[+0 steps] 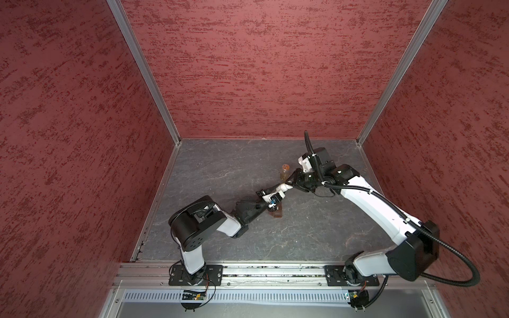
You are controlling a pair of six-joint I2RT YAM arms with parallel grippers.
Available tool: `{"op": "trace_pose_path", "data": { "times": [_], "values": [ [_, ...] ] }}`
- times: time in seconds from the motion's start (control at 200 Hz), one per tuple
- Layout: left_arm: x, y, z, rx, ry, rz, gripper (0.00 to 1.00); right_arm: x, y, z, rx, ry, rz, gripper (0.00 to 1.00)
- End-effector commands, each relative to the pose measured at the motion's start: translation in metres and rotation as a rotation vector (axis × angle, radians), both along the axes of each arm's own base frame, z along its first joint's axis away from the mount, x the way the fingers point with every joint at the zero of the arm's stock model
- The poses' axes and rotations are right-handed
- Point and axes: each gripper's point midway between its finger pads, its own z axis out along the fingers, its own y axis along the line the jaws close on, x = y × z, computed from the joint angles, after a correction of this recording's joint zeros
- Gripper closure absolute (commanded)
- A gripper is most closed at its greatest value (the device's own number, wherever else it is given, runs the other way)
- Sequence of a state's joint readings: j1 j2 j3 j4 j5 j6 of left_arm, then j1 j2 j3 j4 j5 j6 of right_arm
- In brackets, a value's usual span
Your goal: Sort the pills into containers
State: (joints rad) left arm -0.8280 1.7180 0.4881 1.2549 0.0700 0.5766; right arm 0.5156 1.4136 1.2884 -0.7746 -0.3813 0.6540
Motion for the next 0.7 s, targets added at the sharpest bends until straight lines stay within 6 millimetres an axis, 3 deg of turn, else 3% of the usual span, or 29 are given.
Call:
{"op": "trace_pose_path", "data": {
  "times": [0.0,0.065,0.165,0.401,0.691],
  "values": [
    [-0.034,-0.006,-0.007,0.008,0.133,-0.183,1.00,-0.027,0.003,0.002,-0.035,-0.126,0.249,0.83],
    [-0.044,-0.005,-0.010,0.018,0.184,-0.233,1.00,-0.046,0.011,0.009,-0.019,-0.246,0.400,0.83],
    [-0.057,-0.006,-0.011,0.020,0.220,-0.285,1.00,-0.059,0.014,0.019,-0.035,-0.396,0.508,0.79],
    [-0.069,-0.006,0.007,-0.032,0.215,-0.325,1.00,-0.078,0.012,0.008,-0.136,-0.415,0.638,0.77],
    [-0.067,-0.006,0.016,-0.068,0.206,-0.327,1.00,-0.075,0.009,0.017,-0.181,-0.465,0.627,0.70]
  ]
}}
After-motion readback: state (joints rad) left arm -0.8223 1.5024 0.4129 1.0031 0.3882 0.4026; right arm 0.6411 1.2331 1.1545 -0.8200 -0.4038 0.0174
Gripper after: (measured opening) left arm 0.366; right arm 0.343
